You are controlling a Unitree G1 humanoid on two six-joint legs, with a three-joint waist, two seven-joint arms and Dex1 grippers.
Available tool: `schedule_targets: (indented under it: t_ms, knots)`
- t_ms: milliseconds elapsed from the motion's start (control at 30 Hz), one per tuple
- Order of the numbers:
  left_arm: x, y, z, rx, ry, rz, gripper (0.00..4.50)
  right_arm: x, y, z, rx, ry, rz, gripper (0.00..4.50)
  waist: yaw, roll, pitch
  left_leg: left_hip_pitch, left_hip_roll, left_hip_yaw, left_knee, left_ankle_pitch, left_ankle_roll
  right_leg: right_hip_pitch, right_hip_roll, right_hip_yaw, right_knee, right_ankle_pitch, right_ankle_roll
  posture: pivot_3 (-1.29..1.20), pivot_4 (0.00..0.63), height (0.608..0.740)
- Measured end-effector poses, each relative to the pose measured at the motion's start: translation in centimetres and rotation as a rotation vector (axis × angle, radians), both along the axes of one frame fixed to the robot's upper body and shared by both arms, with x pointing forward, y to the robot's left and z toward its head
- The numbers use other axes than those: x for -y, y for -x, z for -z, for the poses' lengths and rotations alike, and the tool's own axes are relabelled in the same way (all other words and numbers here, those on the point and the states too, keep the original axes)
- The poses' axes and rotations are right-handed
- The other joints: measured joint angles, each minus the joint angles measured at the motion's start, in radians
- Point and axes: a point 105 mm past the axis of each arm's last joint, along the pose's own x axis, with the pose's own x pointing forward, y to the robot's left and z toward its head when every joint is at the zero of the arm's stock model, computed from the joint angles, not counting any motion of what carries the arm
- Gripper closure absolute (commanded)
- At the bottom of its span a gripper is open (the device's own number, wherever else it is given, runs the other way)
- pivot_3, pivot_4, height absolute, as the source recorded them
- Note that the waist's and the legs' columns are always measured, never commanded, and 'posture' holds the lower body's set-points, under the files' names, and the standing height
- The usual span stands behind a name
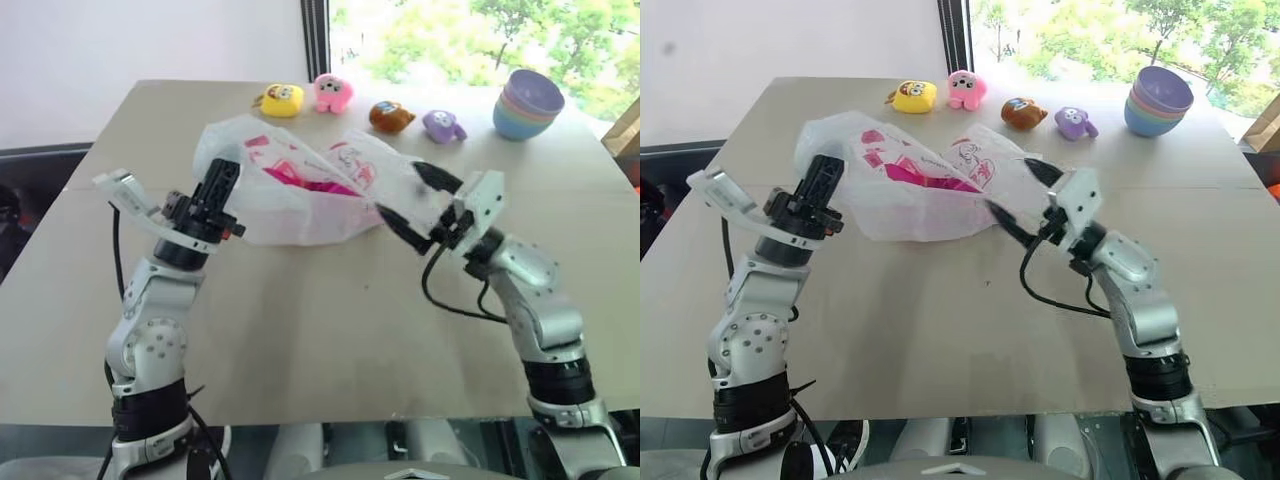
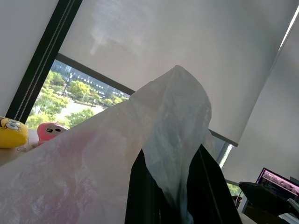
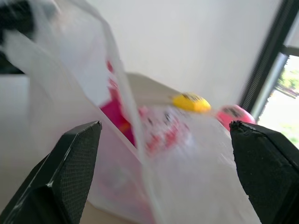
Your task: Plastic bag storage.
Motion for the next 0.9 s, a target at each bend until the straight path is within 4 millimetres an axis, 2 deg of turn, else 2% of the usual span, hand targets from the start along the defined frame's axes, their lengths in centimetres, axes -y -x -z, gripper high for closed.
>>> schedule_targets:
  t_ms: [67, 200, 333, 467, 567, 667, 700, 800, 900]
  knots:
    - [-0.1, 0.0, 0.0, -0.005, -0.005, 0.000, 4.50, 1.6, 0.2, 1.9, -0.052, 0.058, 0.058, 0.07, -0.001, 0.000, 0.000, 0.000, 0.000, 0.000, 0.000, 0.000, 0.000, 0.000, 0.000, 0.000, 0.000, 0.000, 0.000, 0.00, 0.150, 0.740]
    - [0.0, -0.1, 0.2, -0.011, -0.007, 0.006, 4.50, 2.8, 0.8, 4.3, -0.119, 0.164, 0.074, 0.07, -0.008, 0.000, 0.000, 0.002, 0.000, 0.001, 0.000, 0.000, 0.000, 0.000, 0.002, 0.001, 0.001, 0.000, 0.000, 0.00, 0.150, 0.740]
    - [0.0, -0.1, 0.3, -0.016, -0.003, 0.001, 4.50, 3.0, 0.2, 4.4, -0.149, 0.151, 0.109, 0.07, -0.008, 0.000, 0.000, 0.003, 0.000, 0.001, 0.000, 0.001, -0.001, 0.000, 0.002, 0.003, 0.003, 0.000, 0.000, 0.00, 0.150, 0.740]
    - [0.1, -0.2, 0.4, -0.022, -0.002, -0.003, 4.50, 2.3, -0.7, 3.2, -0.162, 0.059, 0.109, 0.07, -0.005, 0.000, 0.000, 0.003, 0.000, 0.001, 0.001, 0.001, -0.001, 0.000, 0.002, 0.003, 0.004, 0.000, 0.000, 0.00, 0.150, 0.740]
    - [0.1, -0.2, 0.7, -0.030, -0.003, -0.009, 4.50, 2.0, -0.8, 3.3, -0.187, 0.046, 0.090, 0.83, -0.003, 0.000, 0.000, 0.002, 0.000, 0.001, 0.001, 0.001, -0.001, 0.000, 0.002, 0.003, 0.003, 0.000, 0.000, 0.00, 0.150, 0.740]
    - [0.1, -0.2, 0.8, -0.035, -0.001, -0.016, 4.50, 1.6, -1.2, 4.1, -0.226, 0.059, 0.084, 2.36, -0.003, 0.000, 0.000, 0.002, 0.000, 0.001, 0.001, 0.001, -0.001, 0.000, 0.002, 0.003, 0.003, 0.000, 0.000, 0.00, 0.150, 0.740]
    - [0.0, -0.2, 0.8, -0.039, -0.003, -0.028, 4.50, 1.7, -1.4, 4.4, -0.244, 0.052, 0.089, 2.98, -0.003, 0.000, 0.000, 0.002, 0.000, 0.001, 0.001, 0.001, -0.001, 0.000, 0.002, 0.002, 0.003, 0.000, 0.000, 0.00, 0.150, 0.740]
    - [-0.1, -0.3, 0.8, -0.042, 0.002, -0.042, 4.50, 1.4, -1.8, 4.2, -0.268, 0.011, 0.087, 4.34, -0.004, 0.000, 0.000, 0.002, 0.000, 0.001, 0.001, 0.001, -0.001, 0.000, 0.002, 0.003, 0.003, 0.000, 0.000, 0.00, 0.150, 0.740]
    - [-0.2, -0.5, 0.7, -0.045, 0.002, -0.058, 4.50, 1.5, -2.3, 2.9, -0.274, -0.082, 0.080, 4.43, -0.005, 0.000, 0.000, 0.002, 0.000, 0.001, 0.001, 0.001, -0.001, 0.000, 0.002, 0.002, 0.004, 0.000, 0.000, 0.00, 0.150, 0.740]
